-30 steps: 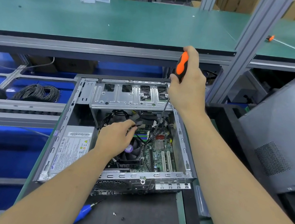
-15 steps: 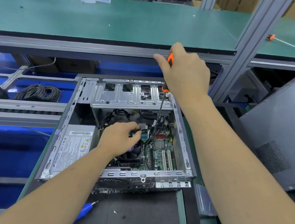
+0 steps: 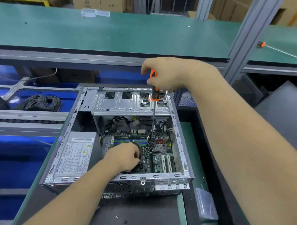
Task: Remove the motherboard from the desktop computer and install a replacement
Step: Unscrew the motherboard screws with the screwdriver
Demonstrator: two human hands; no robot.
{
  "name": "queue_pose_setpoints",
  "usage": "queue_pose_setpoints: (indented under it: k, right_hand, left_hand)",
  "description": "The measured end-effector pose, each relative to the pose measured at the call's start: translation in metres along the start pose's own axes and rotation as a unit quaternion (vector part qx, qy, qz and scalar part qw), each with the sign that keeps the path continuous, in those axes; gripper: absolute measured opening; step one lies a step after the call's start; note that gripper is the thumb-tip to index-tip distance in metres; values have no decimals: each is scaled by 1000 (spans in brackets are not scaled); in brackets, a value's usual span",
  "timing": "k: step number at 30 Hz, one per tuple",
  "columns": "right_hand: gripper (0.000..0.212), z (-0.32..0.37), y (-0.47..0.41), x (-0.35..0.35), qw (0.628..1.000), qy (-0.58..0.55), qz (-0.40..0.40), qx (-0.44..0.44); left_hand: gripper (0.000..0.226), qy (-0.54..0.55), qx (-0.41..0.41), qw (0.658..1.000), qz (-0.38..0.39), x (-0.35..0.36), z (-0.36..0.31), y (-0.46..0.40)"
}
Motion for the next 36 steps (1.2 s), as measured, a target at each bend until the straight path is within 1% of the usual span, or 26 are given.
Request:
queue_pose_setpoints:
  k: [1, 2, 3, 4, 5, 6, 8, 9, 10, 11, 12, 13, 14, 15, 16, 18, 20, 22, 24, 26, 28, 30, 36]
  right_hand:
    - [35, 0, 0, -1, 998, 33, -14, 52]
    - [45, 1, 0, -1, 992, 65, -33, 101]
    - [49, 3, 0, -1, 987, 89, -50, 123]
    - [46, 6, -1, -1, 986, 107, -64, 110]
    - [39, 9, -2, 0, 988, 115, -62, 80]
    - [30, 11, -3, 0, 992, 112, -43, 45]
    - [10, 10, 4, -5, 996, 85, 3, -12]
    - [9, 9, 7, -7, 997, 68, 23, -30]
    - [15, 9, 11, -10, 997, 56, 36, -38]
    - [22, 9, 12, -11, 997, 52, 44, -25]
    - [30, 9, 12, -11, 996, 70, 47, 7]
    - [36, 8, 13, -11, 991, 114, 50, 48]
    - [39, 8, 12, -10, 982, 165, 45, 80]
    - [38, 6, 10, -10, 975, 199, 28, 91]
    - [36, 3, 8, -8, 976, 203, 9, 83]
    - [30, -3, 8, -5, 986, 160, -11, 46]
    - [17, -9, 11, -5, 997, 83, -1, 10]
    - [10, -9, 13, -4, 999, 35, 5, -24]
    - [10, -5, 10, 0, 999, 15, -6, -31]
    - [20, -1, 6, 4, 1000, 13, -27, 0]
    - [28, 0, 4, 4, 996, 55, -50, 54]
    - [28, -3, 1, 4, 992, 81, -63, 74]
    - [20, -22, -3, 3, 999, 0, -37, 19]
  left_hand:
    - [19, 3, -15, 1000, -3, 2, 2, 1]
    - [18, 1, -28, 999, -20, 3, 3, 1]
    - [12, -2, -39, 998, -42, 2, 3, 0]
    - [6, -6, -46, 997, -59, 1, 2, 0]
    - [8, -12, -52, 996, -70, -1, 1, 0]
    - [17, -13, -65, 995, -71, 0, 1, 0]
    - [39, 15, -103, 993, -48, 2, 7, -1]
    - [49, 37, -115, 992, -33, 4, 9, -1]
    - [57, 53, -121, 991, -22, 5, 11, -3]
    - [62, 60, -121, 991, -16, 6, 12, -4]
    - [64, 60, -116, 991, -12, 7, 12, -5]
    - [67, 56, -112, 992, -10, 7, 11, -5]
    - [69, 51, -106, 993, -7, 7, 11, -5]
    - [71, 46, -100, 994, -3, 8, 10, -5]
    - [75, 42, -95, 995, 4, 8, 10, -4]
    - [88, 40, -94, 995, 15, 7, 9, -3]
    - [101, 39, -96, 994, 19, 7, 8, -2]
    - [106, 49, -100, 994, 13, 8, 8, -3]
    - [106, 58, -98, 993, -4, 9, 9, -4]
    - [107, 58, -94, 994, -9, 10, 10, -5]
    - [104, 37, -92, 995, 3, 12, 11, -6]
    - [97, 17, -92, 996, 13, 12, 12, -8]
    - [98, -2, -95, 995, 8, 14, 11, -10]
Point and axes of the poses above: each hand's wrist, its own y-axis away from the middle knuckle, its own x-axis out of the palm, z = x × y, the point moved 2 cm from there along -y, towards the middle knuckle, and after that the axes turned 4 degrees about x, right-handed, at the moved point
